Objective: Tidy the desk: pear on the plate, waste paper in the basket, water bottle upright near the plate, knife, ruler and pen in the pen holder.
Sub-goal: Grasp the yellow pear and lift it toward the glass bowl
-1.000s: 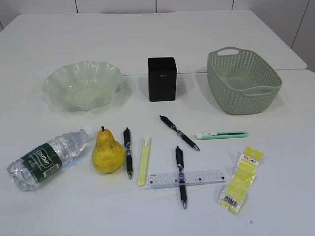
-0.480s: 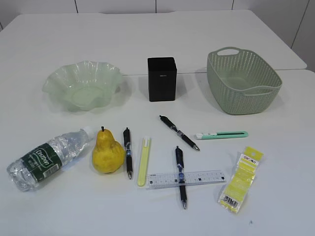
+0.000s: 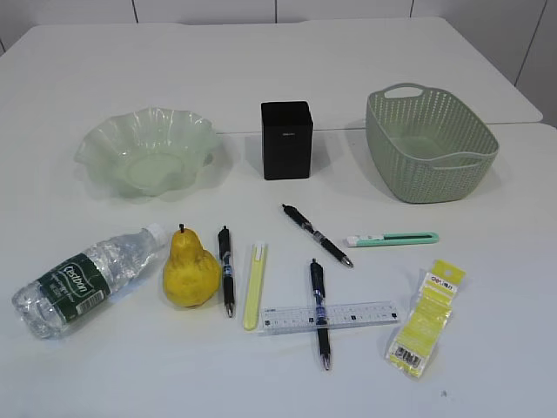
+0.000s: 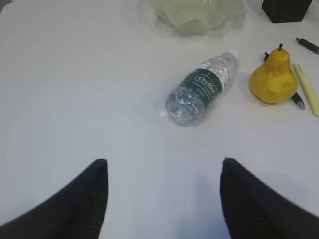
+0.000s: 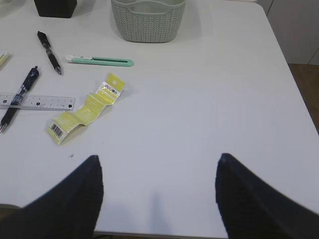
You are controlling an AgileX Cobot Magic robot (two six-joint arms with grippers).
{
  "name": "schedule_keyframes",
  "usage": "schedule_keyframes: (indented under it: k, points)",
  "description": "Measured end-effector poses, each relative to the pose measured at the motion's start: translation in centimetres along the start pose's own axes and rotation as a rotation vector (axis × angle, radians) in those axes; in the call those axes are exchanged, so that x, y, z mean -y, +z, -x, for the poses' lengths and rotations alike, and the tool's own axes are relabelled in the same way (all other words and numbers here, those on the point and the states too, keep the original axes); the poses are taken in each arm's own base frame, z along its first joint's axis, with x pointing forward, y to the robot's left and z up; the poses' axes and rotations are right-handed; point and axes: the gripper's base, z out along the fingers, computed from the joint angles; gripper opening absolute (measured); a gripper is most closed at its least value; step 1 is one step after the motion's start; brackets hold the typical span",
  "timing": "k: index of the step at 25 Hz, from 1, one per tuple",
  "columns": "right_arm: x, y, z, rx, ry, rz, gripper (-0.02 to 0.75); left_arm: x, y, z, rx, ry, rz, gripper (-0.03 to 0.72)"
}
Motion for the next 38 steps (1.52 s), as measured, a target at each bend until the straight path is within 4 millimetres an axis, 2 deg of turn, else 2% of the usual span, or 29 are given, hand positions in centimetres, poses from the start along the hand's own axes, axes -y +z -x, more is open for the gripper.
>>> schedule_keyframes:
  k: [8, 17, 25, 30, 38]
  points:
    - [0.0, 0.1, 0.0, -0.005, -0.002, 0.0, 0.548, 0.0, 1.3, 0.7, -0.097, -0.006, 0.002, 0.482]
    - [0.2, 1.4, 0.9, -0.123, -0.015, -0.009, 0.548, 0.0, 1.8, 1.1, -0.138, -0.007, 0.004, 0.475]
    - [0.3, 1.6, 1.5, -0.149, -0.018, -0.01, 0.548, 0.1, 1.2, 5.1, -0.099, -0.004, 0.009, 0.468]
    - [0.7, 1.3, 2.7, -0.158, -0.005, -0.034, 0.548, 0.1, 2.4, 7.3, -0.12, -0.002, 0.003, 0.468]
    - [1.2, 1.7, 6.5, -0.22, 0.086, -0.064, 0.547, 0.6, 5.5, 11.2, -0.219, 0.034, -0.034, 0.467]
